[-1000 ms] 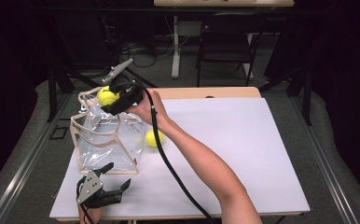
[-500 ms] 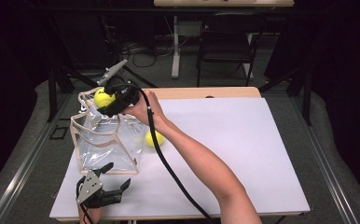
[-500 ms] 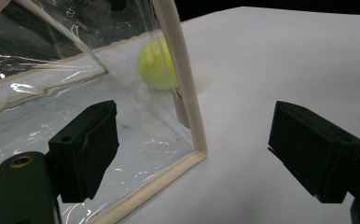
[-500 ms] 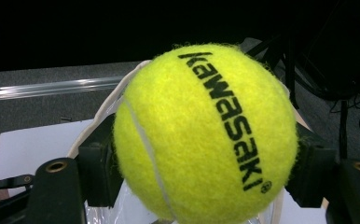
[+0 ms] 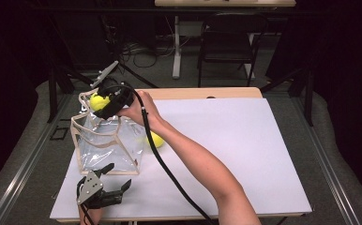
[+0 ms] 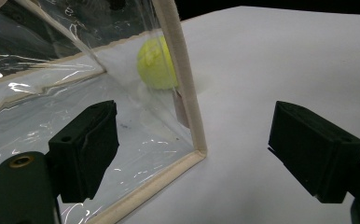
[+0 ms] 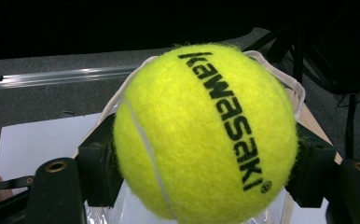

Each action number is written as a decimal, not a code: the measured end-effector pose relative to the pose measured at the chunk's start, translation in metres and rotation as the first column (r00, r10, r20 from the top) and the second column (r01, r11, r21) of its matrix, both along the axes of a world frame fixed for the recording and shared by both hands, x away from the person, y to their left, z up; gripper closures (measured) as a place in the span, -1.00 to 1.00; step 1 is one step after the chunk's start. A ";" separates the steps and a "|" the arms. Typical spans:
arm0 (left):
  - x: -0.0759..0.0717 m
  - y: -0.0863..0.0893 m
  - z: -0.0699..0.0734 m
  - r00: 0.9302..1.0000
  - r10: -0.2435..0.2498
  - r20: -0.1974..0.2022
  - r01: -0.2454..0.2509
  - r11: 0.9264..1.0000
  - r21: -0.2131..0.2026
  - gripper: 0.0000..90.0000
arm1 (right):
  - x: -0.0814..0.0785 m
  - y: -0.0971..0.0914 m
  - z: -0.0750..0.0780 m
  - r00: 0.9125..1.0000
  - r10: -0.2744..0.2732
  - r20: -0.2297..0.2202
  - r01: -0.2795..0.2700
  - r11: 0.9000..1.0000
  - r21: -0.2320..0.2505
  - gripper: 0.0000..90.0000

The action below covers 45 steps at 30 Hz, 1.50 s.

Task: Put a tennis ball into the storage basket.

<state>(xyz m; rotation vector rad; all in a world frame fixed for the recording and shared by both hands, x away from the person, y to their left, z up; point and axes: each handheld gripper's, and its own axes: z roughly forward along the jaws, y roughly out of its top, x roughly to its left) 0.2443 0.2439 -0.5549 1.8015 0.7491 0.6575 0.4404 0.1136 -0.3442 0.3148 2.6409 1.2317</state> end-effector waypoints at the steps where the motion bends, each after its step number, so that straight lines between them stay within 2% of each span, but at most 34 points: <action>1: 0.000 0.000 0.000 1.000 0.000 -0.001 0.000 1.000 0.001 -0.65 | 0.000 0.001 0.000 1.000 0.002 -0.001 -0.002 1.000 -0.003 -0.41; 11: -0.001 -0.001 0.001 1.000 0.000 0.001 0.000 1.000 -0.011 -0.65 | 0.002 0.003 -0.006 1.000 0.005 -0.018 -0.005 1.000 -0.019 -0.41; 17: -0.001 0.000 0.001 1.000 0.001 0.003 -0.001 1.000 -0.013 -0.65 | -0.001 0.010 -0.003 1.000 0.011 -0.001 -0.011 0.998 -0.058 -0.41; 26: -0.001 -0.001 0.001 1.000 -0.002 0.003 0.002 1.000 -0.011 -0.65 | 0.000 0.011 -0.006 0.999 0.015 -0.031 -0.017 0.997 -0.077 -0.41; 45: -0.001 -0.001 0.001 1.000 -0.008 0.003 0.008 1.000 -0.009 -0.65 | -0.003 0.017 -0.013 0.997 0.031 -0.073 -0.042 0.987 -0.154 -0.42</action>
